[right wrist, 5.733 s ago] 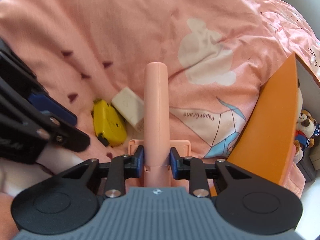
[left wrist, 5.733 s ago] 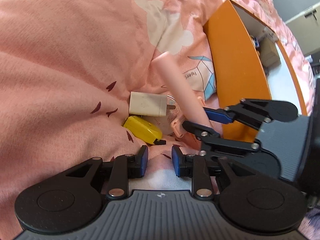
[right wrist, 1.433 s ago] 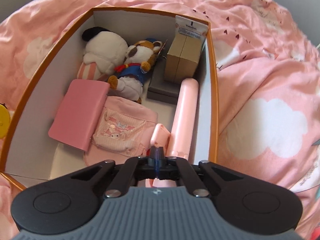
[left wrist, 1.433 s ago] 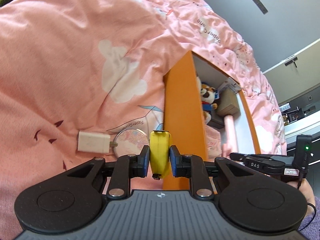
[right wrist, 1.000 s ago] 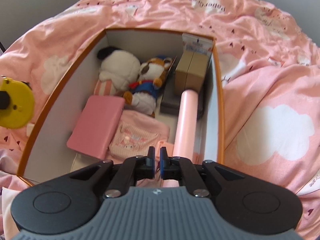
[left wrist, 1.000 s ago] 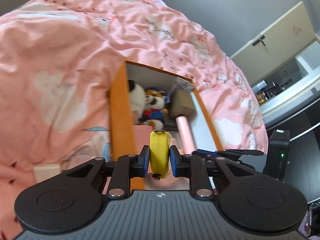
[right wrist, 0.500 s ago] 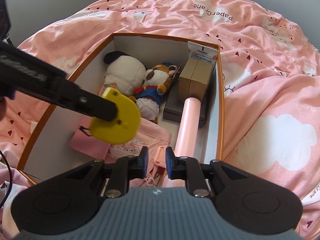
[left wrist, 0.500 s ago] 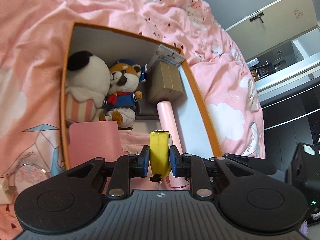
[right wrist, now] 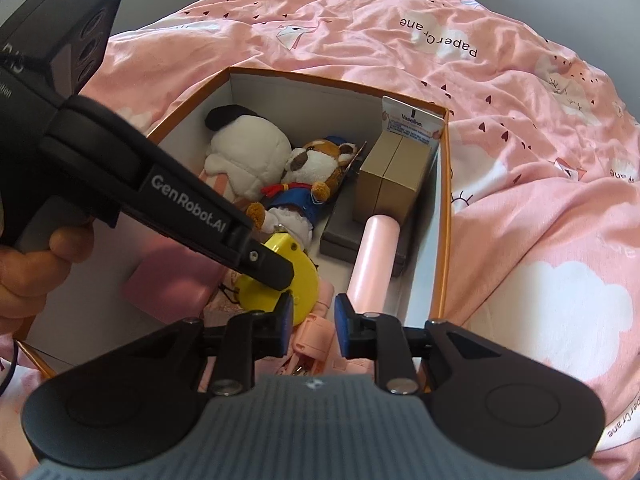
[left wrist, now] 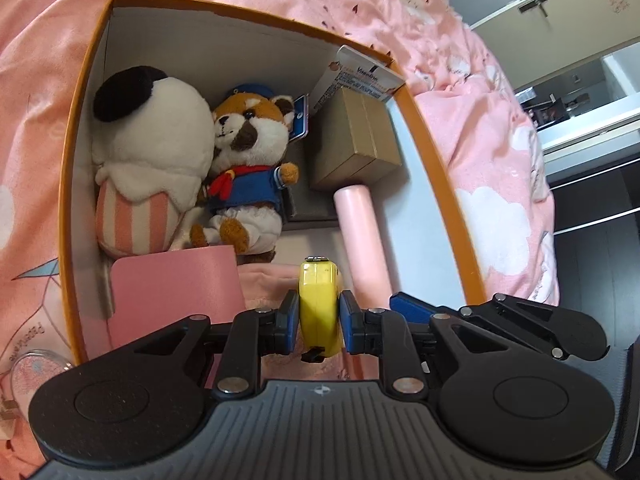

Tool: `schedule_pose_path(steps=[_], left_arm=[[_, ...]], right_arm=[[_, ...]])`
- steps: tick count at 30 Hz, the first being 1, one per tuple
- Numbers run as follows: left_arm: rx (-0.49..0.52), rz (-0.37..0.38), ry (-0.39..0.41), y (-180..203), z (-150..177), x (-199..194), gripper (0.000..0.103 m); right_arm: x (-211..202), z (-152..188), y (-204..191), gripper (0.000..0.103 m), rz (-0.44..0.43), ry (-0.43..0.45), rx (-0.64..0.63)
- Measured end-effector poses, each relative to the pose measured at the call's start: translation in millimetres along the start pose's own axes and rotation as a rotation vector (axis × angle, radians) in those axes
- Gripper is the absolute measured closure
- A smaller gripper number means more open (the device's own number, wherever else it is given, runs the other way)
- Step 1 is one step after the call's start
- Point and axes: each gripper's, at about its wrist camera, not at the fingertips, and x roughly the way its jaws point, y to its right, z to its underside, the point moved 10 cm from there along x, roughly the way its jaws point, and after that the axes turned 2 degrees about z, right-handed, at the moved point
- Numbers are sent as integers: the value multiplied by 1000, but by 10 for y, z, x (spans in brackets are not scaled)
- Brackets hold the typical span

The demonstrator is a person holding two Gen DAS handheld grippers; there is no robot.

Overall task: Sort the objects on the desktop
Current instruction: 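Carry the yellow tape measure into the orange box and open the left gripper, then move both grippers out of the box to the white charger and round mirror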

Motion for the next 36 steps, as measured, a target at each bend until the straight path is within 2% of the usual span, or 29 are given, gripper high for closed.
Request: schedule_pose_path(steps=[4, 6, 12, 16, 20, 27, 31, 36], left_arm=[[61, -120, 5, -6, 9, -23, 77], [69, -143, 11, -14, 16, -41, 77], [76, -113, 61, 42, 3, -292, 77], [94, -122, 120, 22, -20, -572, 77], [95, -146, 179, 4, -82, -794, 77], [67, -208, 234, -289, -16, -1195, 77], [37, -258, 236, -557, 73, -1348, 77], [-11, -339, 199, -1007, 292, -1472, 77]], right_arm=[[33, 8, -37, 79, -15, -10, -4], [52, 17, -52, 79, -15, -14, -8], [37, -15, -64, 79, -44, 3, 27], [54, -79, -123, 80, -100, 19, 77], [136, -100, -193, 85, -109, 11, 78], [265, -101, -249, 88, -120, -31, 99], [276, -89, -266, 89, -110, -37, 89], [180, -117, -295, 87, -98, -9, 88]])
